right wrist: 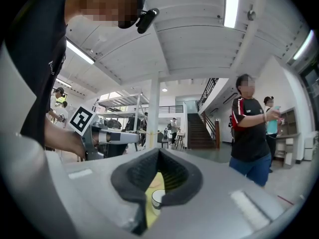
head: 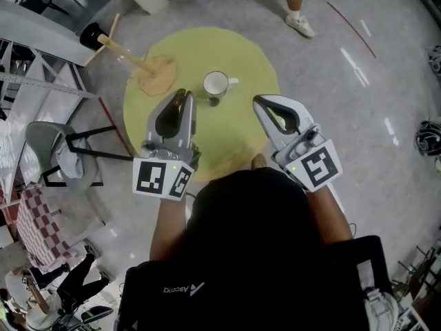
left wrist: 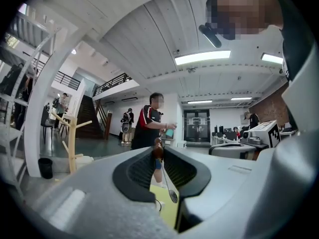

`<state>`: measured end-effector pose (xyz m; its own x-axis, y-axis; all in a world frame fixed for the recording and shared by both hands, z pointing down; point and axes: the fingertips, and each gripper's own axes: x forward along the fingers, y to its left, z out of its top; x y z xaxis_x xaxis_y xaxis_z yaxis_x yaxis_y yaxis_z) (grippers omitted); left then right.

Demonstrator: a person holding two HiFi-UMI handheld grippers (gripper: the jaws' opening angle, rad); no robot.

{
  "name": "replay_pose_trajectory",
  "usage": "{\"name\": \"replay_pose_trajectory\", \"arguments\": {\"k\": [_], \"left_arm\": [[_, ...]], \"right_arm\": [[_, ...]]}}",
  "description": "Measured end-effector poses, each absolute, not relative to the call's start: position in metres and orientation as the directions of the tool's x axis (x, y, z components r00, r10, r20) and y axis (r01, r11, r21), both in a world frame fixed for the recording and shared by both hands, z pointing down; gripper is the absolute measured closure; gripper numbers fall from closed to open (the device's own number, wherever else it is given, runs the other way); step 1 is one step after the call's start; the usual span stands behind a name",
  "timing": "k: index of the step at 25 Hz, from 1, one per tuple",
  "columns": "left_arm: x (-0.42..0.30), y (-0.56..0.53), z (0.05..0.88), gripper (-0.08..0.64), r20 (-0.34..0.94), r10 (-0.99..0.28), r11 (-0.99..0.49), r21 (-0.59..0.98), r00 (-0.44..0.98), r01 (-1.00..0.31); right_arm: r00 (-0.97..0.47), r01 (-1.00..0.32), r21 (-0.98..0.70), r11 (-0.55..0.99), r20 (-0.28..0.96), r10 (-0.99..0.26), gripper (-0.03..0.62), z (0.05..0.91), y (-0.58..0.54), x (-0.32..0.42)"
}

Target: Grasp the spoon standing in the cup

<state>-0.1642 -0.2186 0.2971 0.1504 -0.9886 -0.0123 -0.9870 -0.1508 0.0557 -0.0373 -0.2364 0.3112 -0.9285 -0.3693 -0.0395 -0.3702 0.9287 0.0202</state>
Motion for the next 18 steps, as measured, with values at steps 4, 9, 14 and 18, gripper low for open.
{"name": "replay_pose_trajectory", "arguments": {"k": [4, 9, 14, 18], "left_arm": [[-0.161, -0.216, 0.297, 0.502, -0.015, -0.988, -0.153, 0.059, 0.152, -0.986], [-0.159, -0.218, 0.299, 0.502, -0.017, -0.988, -0.153, 0.062, 0.153, -0.986], [-0.160, -0.227, 0.298, 0.502, -0.016, -0.989, -0.150, 0.064, 0.149, -0.987], [-0.160, -0.228, 0.299, 0.502, -0.014, -0.989, -0.150, 0.066, 0.150, -0.986]], "right_arm": [[-0.927, -0.374, 0.021, 0.927, -0.035, -0.373, 0.589, 0.312, -0.233, -0.034], [-0.926, -0.376, 0.023, 0.926, -0.033, -0.376, 0.589, 0.315, -0.234, -0.030], [-0.927, -0.375, 0.022, 0.927, -0.029, -0.374, 0.589, 0.313, -0.243, -0.030], [-0.927, -0.376, 0.021, 0.927, -0.024, -0.375, 0.589, 0.314, -0.243, -0.030]]}}
